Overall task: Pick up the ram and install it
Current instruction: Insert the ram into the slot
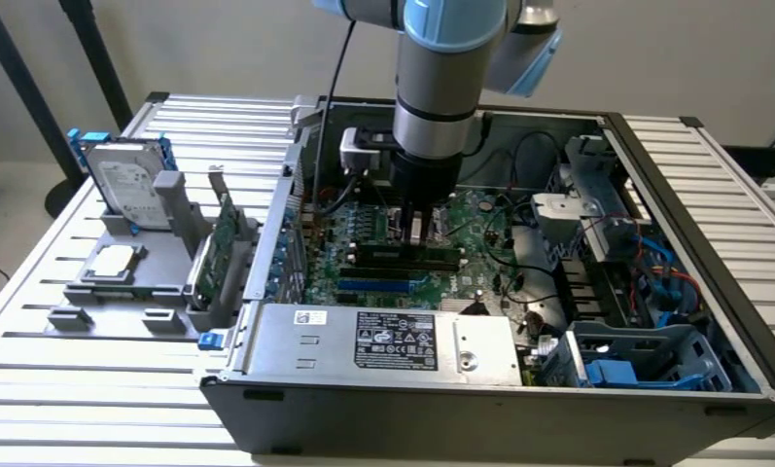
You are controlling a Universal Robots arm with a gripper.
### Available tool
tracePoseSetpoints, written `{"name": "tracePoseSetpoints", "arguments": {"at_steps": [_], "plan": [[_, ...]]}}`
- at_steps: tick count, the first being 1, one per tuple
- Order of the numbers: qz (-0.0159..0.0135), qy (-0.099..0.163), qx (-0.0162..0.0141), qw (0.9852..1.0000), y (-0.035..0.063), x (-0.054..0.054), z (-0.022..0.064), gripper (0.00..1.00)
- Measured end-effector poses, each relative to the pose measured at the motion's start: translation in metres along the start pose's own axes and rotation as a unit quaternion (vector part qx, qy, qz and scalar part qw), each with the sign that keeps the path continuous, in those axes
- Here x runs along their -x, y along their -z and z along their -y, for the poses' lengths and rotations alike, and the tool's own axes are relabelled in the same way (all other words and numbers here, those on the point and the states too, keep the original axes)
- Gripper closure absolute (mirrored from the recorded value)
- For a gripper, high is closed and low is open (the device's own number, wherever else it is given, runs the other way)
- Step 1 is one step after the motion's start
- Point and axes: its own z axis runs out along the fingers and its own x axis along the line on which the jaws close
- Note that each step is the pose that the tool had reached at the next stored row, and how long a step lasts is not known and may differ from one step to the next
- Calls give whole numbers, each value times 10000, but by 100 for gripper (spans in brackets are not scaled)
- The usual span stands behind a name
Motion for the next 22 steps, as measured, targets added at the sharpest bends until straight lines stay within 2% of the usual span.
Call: {"name": "tracePoseSetpoints", "arguments": {"at_steps": [4, 5, 7, 8, 13, 18, 22], "plan": [[0, 0, 0, 10000, -4, 0, 0, 85], [0, 0, 0, 10000, -4, 0, 0, 78], [1, 0, 0, 10000, -4, 0, 0, 78], [0, -1, 0, 10000, 0, 0, 0, 72], [0, 0, 0, 10000, 72, 0, -3, 72], [0, -1, 1, 10000, 211, 0, -7, 72], [2, 0, 1, 10000, 230, 0, -8, 72]]}}
